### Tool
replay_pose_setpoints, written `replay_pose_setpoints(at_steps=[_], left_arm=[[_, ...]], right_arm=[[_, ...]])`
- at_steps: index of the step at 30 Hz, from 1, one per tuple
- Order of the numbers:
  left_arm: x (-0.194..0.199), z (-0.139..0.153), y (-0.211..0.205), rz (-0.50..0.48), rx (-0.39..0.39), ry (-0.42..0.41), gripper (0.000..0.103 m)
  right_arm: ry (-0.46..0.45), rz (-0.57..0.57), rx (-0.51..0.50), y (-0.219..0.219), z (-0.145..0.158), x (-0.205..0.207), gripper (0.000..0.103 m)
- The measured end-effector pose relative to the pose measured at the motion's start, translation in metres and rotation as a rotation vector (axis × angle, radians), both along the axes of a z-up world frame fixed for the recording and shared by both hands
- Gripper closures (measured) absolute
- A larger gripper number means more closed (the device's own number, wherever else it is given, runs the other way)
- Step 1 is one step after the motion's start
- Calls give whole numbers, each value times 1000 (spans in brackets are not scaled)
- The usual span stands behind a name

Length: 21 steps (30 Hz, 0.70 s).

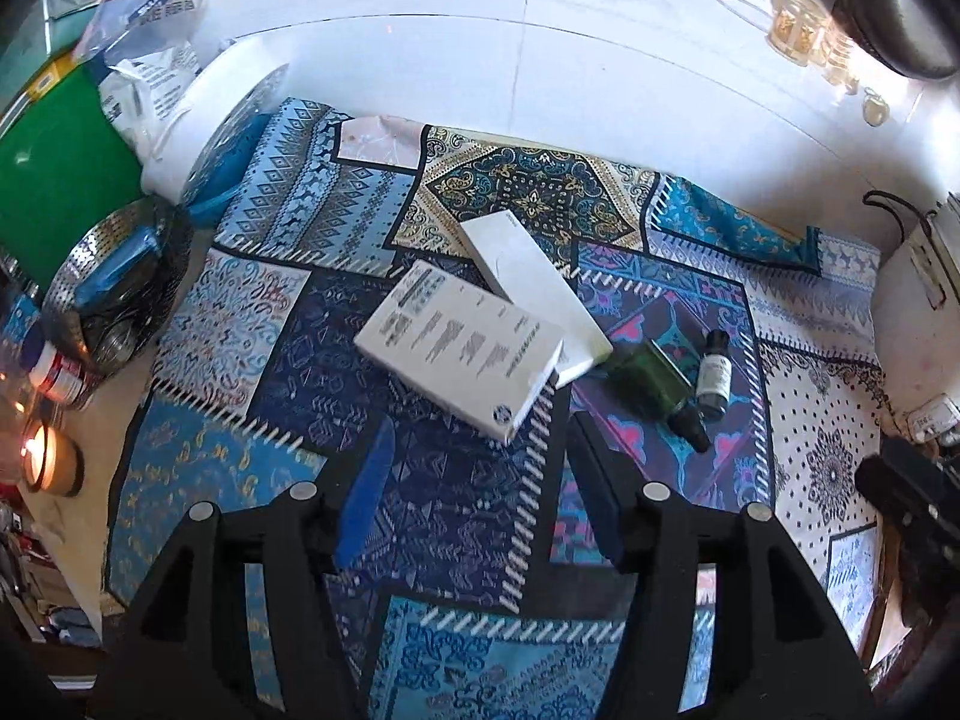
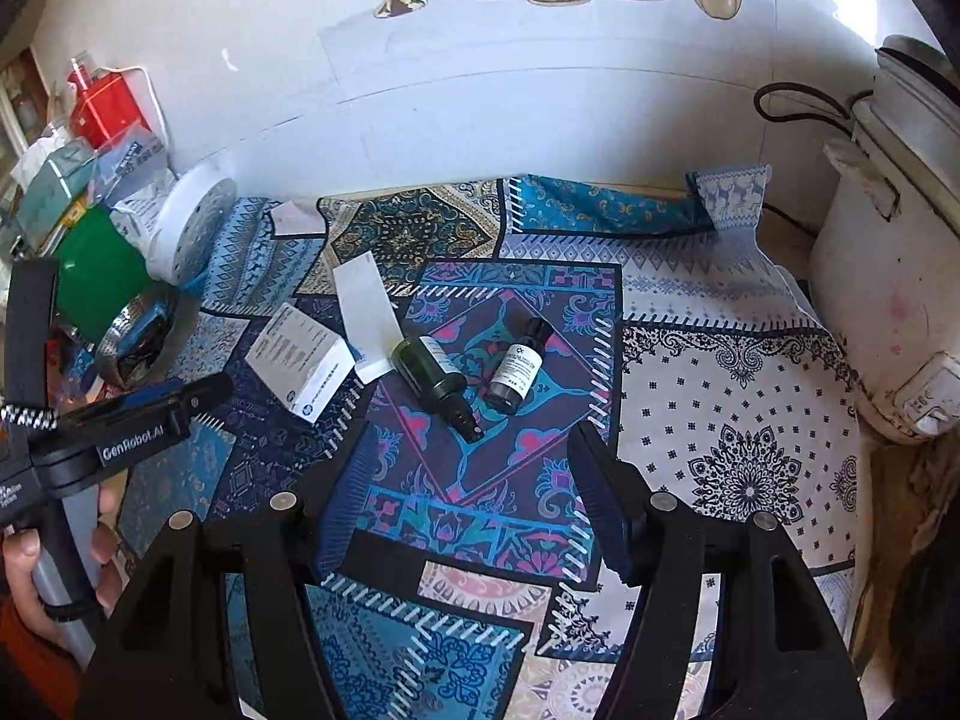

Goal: Collect trash
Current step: 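Grasp the HP paper insert with left tool while right tool grasps the green bottle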

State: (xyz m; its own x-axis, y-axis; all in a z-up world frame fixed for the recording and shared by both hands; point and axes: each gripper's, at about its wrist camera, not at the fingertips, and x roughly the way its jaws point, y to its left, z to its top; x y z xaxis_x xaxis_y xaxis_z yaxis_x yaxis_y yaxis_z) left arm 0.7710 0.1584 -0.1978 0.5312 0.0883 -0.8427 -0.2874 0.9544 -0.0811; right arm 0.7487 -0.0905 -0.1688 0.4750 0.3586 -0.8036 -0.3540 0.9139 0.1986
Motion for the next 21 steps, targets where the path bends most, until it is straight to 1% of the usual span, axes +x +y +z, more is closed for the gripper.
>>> replay_pose_setpoints(at_steps=[2,5,7,10,12,15,16,17,20,21], left_arm=[[29,-6,10,7,-9,8,42],[67,-20,24,46,-38,35,42],[85,-29,29,58,-55,45,42],[103,-41,30,80,-37,54,42],[110,-48,27,84,21,62,42],[109,-55,24,72,114,52,42],[108,-59,24,61,129,61,42],[105,-62,25,42,128,72,42],[94,-71,31,28,132,112,42],[88,-73,34,26,117,118,42]], right_arm=[[26,-15,4,8,-7,10,41],[39,-21,-36,20,-17,23,41],[43,-27,-48,24,-22,29,41],[63,-24,-45,28,-32,40,41],[78,-22,-54,31,-39,47,41],[95,-6,-58,37,-48,56,41],[100,1,-61,40,-50,59,41],[104,9,-64,43,-52,62,41],[110,32,-69,51,-56,67,41],[111,38,-69,53,-57,68,41]])
